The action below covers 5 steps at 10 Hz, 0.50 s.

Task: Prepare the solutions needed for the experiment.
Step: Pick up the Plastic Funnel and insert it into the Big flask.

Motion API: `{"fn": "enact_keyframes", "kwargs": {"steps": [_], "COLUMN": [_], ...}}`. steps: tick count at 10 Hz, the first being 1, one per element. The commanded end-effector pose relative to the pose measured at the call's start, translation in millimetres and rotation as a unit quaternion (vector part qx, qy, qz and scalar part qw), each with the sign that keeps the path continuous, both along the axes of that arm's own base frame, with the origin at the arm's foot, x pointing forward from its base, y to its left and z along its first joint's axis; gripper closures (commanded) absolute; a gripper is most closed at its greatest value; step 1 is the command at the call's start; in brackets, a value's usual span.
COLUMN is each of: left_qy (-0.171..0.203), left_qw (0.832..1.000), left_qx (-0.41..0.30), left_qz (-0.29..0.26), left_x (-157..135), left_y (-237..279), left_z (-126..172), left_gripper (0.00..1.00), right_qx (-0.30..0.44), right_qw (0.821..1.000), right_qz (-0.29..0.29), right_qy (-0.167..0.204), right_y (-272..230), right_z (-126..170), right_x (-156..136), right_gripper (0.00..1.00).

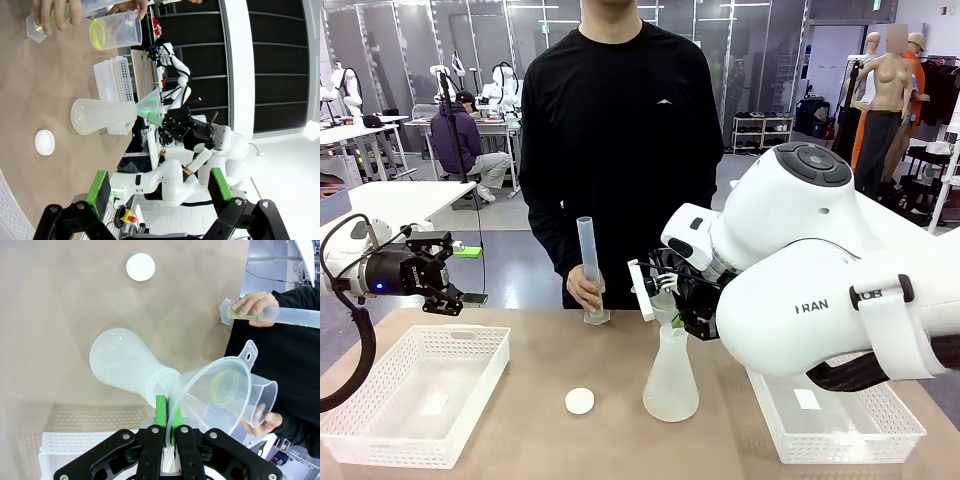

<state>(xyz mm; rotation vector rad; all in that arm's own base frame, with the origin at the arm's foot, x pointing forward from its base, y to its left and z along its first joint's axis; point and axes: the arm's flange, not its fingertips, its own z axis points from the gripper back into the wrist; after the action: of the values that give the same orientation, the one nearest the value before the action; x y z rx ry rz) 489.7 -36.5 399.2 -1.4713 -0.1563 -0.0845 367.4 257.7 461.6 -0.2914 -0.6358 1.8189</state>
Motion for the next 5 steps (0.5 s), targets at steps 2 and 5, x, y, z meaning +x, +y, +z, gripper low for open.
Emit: {"fn": "enact_keyframes", "kwargs": {"steps": [2,5], "left_qy": [0.005,0.005], "left_qw": [1.000,1.000], "left_qx": [0.002,0.002], "left_qz": [0.002,0.002], "left_x": [0.1,0.1], "left_y": [-0.9,-0.9], "left_z": [1.8,1.8], "left_gripper": [0.00,0.00], "right_qx": [0.011,0.014], "right_qw": [1.000,1.000], "right_qz": [0.007,0.019], "right_qy": [0.008,0.004], "right_y": [-7.3,-7.4], "right_z": [-6.5,-11.4], "right_x": [-0.6,-0.6], "right_gripper": [0.96,0.77]}}
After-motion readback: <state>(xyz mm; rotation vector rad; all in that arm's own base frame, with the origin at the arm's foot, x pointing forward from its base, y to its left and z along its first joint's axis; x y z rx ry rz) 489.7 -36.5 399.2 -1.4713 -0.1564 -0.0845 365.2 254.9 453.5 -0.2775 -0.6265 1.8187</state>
